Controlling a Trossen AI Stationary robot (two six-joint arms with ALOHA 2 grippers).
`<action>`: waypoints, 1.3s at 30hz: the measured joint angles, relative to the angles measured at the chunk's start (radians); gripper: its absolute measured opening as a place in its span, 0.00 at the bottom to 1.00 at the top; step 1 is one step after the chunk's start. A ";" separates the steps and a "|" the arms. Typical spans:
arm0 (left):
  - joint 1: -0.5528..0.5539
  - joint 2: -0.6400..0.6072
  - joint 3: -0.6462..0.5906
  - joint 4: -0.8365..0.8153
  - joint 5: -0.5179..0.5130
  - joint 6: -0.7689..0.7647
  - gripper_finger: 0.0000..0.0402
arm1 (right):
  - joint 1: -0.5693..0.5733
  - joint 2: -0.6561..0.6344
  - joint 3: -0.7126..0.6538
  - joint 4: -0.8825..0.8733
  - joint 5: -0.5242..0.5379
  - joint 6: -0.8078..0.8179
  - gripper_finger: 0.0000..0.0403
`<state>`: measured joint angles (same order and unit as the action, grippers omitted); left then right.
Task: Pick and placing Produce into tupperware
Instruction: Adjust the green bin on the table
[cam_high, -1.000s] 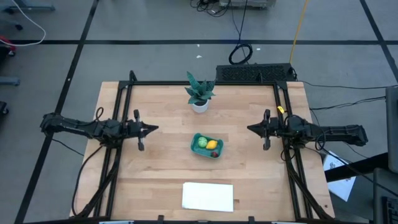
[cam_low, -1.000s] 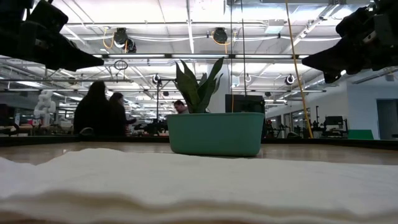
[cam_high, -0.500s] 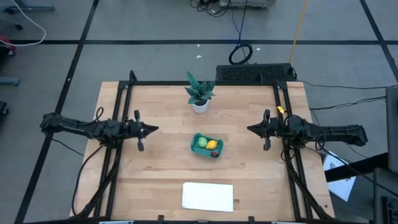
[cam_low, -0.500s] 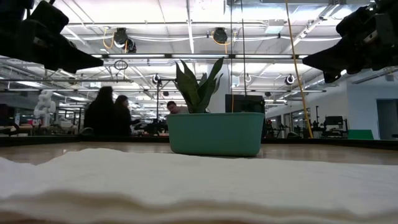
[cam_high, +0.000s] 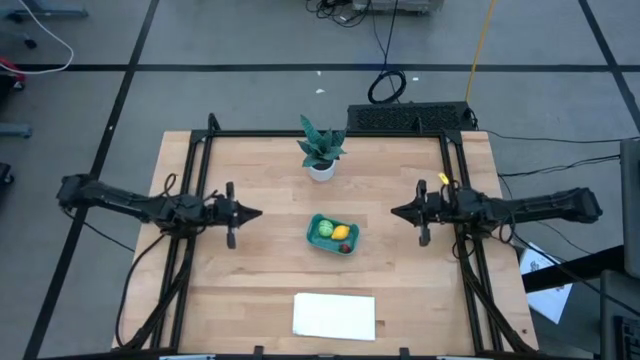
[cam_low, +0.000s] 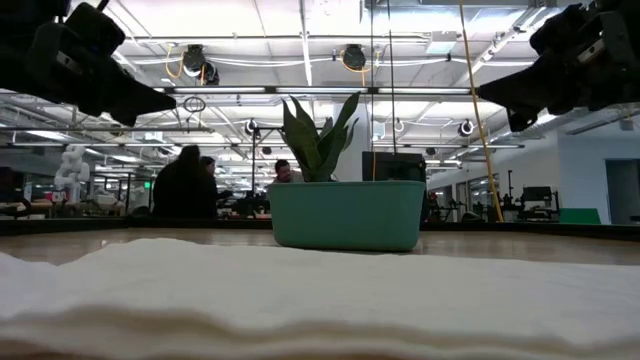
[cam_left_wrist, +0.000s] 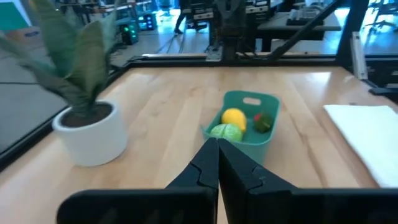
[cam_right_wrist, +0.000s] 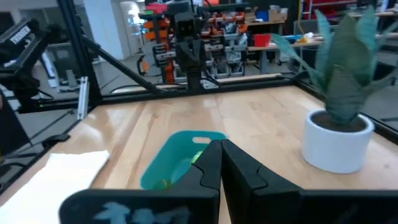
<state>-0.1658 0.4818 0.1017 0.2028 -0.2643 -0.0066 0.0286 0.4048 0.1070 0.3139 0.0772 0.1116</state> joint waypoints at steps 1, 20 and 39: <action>0.000 0.040 0.000 0.045 0.006 0.002 0.00 | 0.007 0.026 0.000 0.028 0.000 0.000 0.00; 0.074 0.603 0.009 0.544 0.105 -0.086 0.00 | 0.031 0.321 0.000 0.202 0.002 0.060 0.00; 0.117 1.005 0.199 0.613 0.167 -0.098 0.00 | 0.116 0.506 0.000 0.344 0.059 0.127 0.00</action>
<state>-0.0492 1.4870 0.3005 0.8158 -0.0968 -0.1044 0.1448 0.9112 0.1070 0.6580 0.1366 0.2386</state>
